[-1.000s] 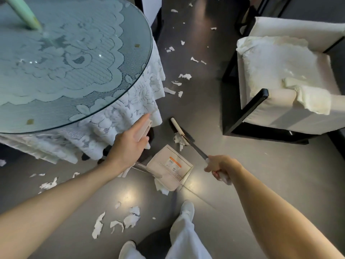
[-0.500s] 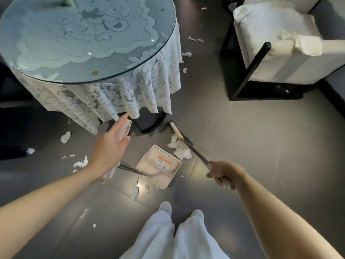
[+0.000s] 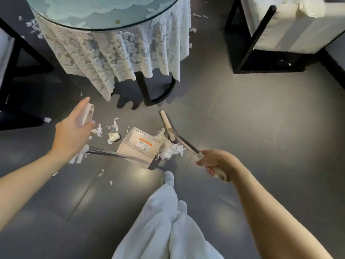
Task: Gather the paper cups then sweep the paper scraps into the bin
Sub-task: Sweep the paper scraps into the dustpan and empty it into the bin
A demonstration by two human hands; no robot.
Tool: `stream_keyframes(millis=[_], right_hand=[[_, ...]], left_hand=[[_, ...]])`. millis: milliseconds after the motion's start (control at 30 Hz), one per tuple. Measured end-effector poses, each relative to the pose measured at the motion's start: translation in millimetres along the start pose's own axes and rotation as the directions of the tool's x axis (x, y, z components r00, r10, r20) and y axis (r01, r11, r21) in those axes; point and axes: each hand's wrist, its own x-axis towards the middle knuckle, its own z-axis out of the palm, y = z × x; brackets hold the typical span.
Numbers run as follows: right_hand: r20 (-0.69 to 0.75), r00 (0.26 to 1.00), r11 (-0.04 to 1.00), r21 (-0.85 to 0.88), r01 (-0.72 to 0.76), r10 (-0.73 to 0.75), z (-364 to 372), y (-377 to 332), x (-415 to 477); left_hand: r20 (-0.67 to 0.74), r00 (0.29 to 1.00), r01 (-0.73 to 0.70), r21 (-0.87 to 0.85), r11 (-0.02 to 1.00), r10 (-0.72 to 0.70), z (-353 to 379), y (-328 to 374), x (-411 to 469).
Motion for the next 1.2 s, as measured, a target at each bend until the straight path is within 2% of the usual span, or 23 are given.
stream_keyframes(millis=[133,300,433,500,633,767,867,933,1033,1100,1200], right_hand=[[-0.111,0.993,0.998,0.030,0.053,-0.050,32,14,-29],[-0.238,0.970,0.995,-0.094,0.018,-0.040,77,21,-37],[-0.257,0.966,0.979,-0.195,-0.057,0.005,133,7,-35],[-0.211,0.977,0.965,-0.255,-0.065,0.010,173,-10,-34],[-0.112,0.991,0.982,-0.169,-0.085,0.066,256,-49,-34],[-0.145,0.984,0.995,0.040,-0.094,0.099,299,-77,-44],[-0.200,0.974,0.981,0.182,-0.068,0.104,303,-80,-52],[-0.233,0.965,0.928,0.372,-0.023,0.118,298,-74,-56],[-0.232,0.962,0.843,0.537,0.003,0.144,282,-65,-57],[-0.228,0.963,0.822,0.570,0.011,0.146,270,-62,-53],[-0.277,0.951,0.865,0.501,0.022,0.136,254,-65,-39]], left_hand=[[-0.006,1.000,-0.024,-0.014,1.000,0.024,-25,-30,-29],[-0.008,0.998,-0.058,-0.001,0.998,0.058,-57,-72,-50],[0.051,0.997,-0.064,0.003,0.998,0.064,-78,-118,-48],[0.087,0.994,-0.074,0.020,0.997,0.072,-90,-144,-43],[0.185,0.976,-0.110,-0.024,0.994,0.113,-112,-186,-36],[0.278,0.947,-0.159,-0.029,0.987,0.161,-125,-214,-30],[0.312,0.932,-0.185,-0.025,0.982,0.184,-122,-225,-24],[0.318,0.931,-0.184,-0.018,0.983,0.180,-116,-230,-23],[0.311,0.934,-0.189,0.004,0.982,0.178,-105,-233,-24],[0.303,0.938,-0.164,-0.032,0.986,0.166,-97,-231,-24],[0.325,0.930,-0.155,-0.074,0.985,0.171,-86,-222,-19]])
